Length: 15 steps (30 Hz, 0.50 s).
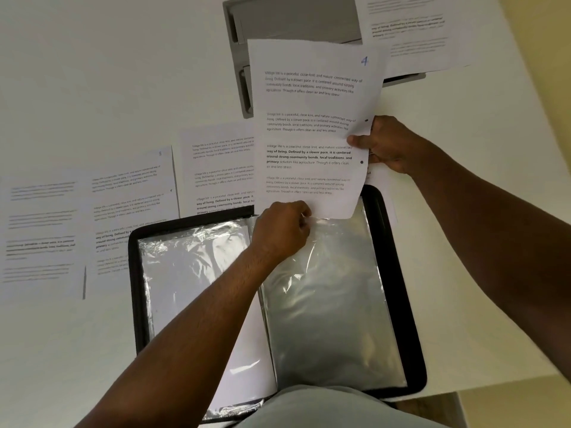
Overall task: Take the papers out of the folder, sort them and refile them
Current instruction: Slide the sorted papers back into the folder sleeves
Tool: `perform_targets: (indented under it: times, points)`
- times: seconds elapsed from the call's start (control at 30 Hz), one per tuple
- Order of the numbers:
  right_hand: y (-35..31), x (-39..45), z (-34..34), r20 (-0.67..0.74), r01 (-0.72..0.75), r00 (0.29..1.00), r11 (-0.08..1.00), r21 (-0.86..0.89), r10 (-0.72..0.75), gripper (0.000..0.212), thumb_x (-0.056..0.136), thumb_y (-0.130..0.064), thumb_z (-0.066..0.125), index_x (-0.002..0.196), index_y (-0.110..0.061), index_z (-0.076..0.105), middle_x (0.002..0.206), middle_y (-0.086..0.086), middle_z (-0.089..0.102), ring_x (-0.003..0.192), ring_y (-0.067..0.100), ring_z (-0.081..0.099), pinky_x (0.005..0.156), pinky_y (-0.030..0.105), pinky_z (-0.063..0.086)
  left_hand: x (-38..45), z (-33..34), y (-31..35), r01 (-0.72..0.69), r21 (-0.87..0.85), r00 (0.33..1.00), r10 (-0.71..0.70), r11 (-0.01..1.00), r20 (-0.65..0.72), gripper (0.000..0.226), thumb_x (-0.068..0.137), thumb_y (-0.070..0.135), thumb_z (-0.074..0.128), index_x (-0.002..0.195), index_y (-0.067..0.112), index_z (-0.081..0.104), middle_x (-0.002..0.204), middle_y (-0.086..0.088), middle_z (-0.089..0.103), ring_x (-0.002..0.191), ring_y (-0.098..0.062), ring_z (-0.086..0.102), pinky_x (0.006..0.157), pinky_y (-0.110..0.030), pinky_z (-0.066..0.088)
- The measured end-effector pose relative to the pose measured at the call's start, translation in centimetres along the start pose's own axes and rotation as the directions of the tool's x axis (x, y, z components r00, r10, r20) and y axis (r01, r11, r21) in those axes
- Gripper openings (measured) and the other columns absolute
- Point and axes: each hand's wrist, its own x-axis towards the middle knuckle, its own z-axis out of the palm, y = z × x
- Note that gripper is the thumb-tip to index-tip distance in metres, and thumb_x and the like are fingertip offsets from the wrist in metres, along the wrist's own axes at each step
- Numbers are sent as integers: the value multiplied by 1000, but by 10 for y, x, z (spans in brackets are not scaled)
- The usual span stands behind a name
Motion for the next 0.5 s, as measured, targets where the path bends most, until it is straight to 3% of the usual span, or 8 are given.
perform_targets:
  times: [0.17, 0.37, 0.5]
  points:
    - [-2, 2, 2, 25, 3, 1000, 995, -104, 0, 43, 88, -9, 69, 129, -10, 56, 123, 7, 64, 106, 26, 65, 90, 48, 55, 4, 3, 7, -56, 62, 997, 59, 997, -57, 20, 94, 23, 54, 109, 25, 67, 105, 6, 68, 96, -16, 61, 70, -25, 39]
    - [-13, 1, 10, 154, -2, 987, 978, -208, 35, 42, 88, -8, 68, 128, -13, 56, 123, 5, 65, 107, 23, 65, 91, 43, 54, 9, 8, 8, -90, 87, 993, 96, 992, -70, 21, 96, 27, 51, 112, 22, 64, 106, 4, 65, 94, -17, 60, 68, -28, 41]
    - [-13, -2, 18, 253, -87, 956, 968, -236, 148, 39, 85, -6, 70, 121, -13, 58, 114, 3, 68, 100, 19, 67, 80, 35, 57, 10, 7, 6, -20, -48, 999, 18, 999, -52, 19, 93, 26, 55, 107, 19, 66, 99, 3, 67, 90, -18, 61, 76, -33, 50]
